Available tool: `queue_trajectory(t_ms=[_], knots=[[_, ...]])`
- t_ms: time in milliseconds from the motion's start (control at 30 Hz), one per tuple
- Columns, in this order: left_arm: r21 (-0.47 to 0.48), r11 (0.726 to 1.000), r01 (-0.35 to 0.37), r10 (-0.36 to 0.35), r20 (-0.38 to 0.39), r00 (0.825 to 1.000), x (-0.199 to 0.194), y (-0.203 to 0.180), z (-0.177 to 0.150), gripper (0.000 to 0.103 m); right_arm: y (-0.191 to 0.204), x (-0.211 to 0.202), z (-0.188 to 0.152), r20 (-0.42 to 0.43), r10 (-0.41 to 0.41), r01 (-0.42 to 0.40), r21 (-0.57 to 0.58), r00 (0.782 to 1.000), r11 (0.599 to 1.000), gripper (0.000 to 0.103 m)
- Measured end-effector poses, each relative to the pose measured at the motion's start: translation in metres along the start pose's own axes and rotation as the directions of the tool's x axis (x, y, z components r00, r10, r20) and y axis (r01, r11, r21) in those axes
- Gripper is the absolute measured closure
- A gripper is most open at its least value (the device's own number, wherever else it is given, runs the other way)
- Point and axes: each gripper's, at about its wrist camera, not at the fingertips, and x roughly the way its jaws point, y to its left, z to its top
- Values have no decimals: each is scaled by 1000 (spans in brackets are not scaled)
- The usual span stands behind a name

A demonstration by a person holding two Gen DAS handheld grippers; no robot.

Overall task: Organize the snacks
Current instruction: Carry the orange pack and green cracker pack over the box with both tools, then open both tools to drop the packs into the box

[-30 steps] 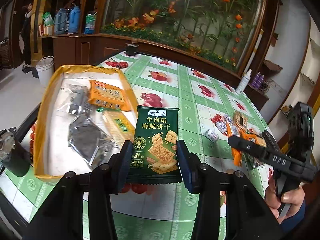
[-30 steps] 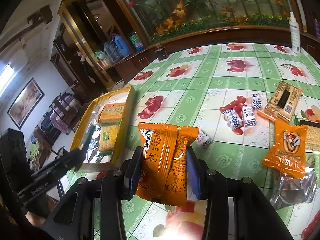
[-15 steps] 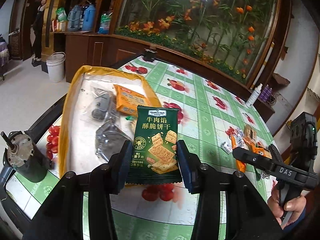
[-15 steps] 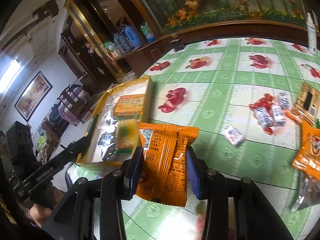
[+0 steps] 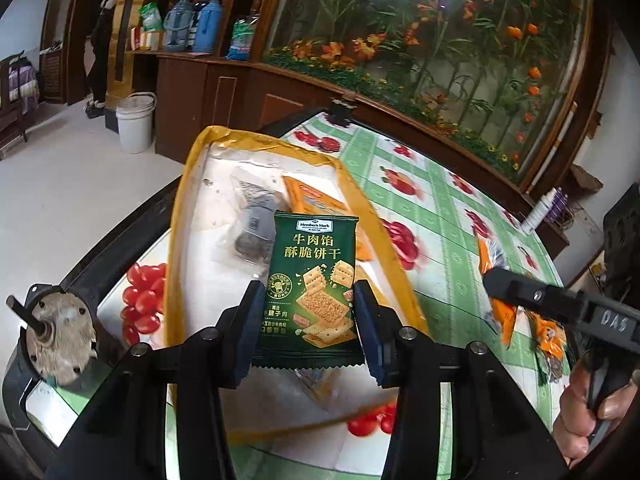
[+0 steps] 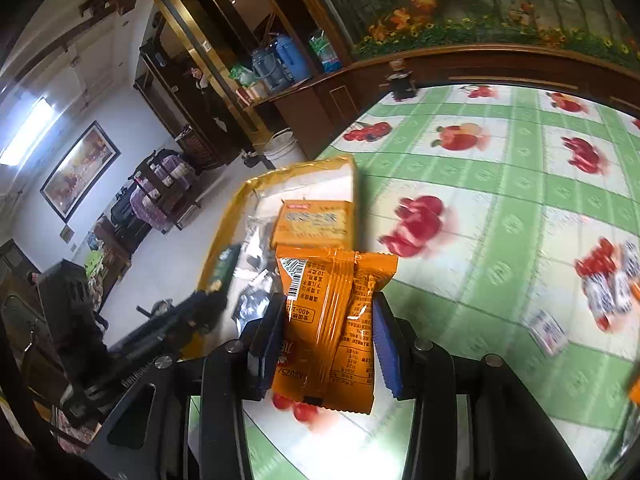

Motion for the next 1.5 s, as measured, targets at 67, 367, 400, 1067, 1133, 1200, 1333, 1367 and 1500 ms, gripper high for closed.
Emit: queue_trajectory(t_ms=[67, 367, 400, 1067, 1133, 1200, 1333, 1367, 1500], knots=[[-14, 1000, -17, 17, -1, 1000, 5, 7, 1, 60, 8, 9, 10, -7, 8, -8, -6, 1000, 1000, 61], [-15, 998, -56, 56, -1, 998, 21, 19, -4, 60, 46, 70, 52, -46, 15, -17, -42, 999, 999, 61], [-13, 998, -57, 57, 2, 998, 22, 19, -4, 60, 50, 79, 58, -50, 13, -15, -44, 999, 999, 61], [-23, 998, -56, 57, 60, 997, 18, 20, -8, 60, 83, 201, 100, -130, -98, 77, -157, 987, 985, 61], [-22, 998, -58, 59, 60, 996, 18, 20, -7, 60, 83, 207, 98, -145, -90, 65, -166, 985, 984, 61], [-20, 998, -61, 62, 59, 996, 18, 20, -7, 60, 83, 209, 97, -154, -79, 53, -165, 985, 985, 60], [-16, 998, -66, 67, 58, 996, 18, 19, -7, 60, 83, 213, 96, -163, -69, 41, -170, 984, 985, 60], [-16, 998, -66, 67, 58, 996, 18, 20, -7, 60, 84, 214, 95, -167, -67, 37, -174, 984, 984, 60], [-16, 998, -65, 66, 58, 996, 18, 20, -7, 60, 86, 214, 93, -169, -61, 31, -172, 984, 985, 57]])
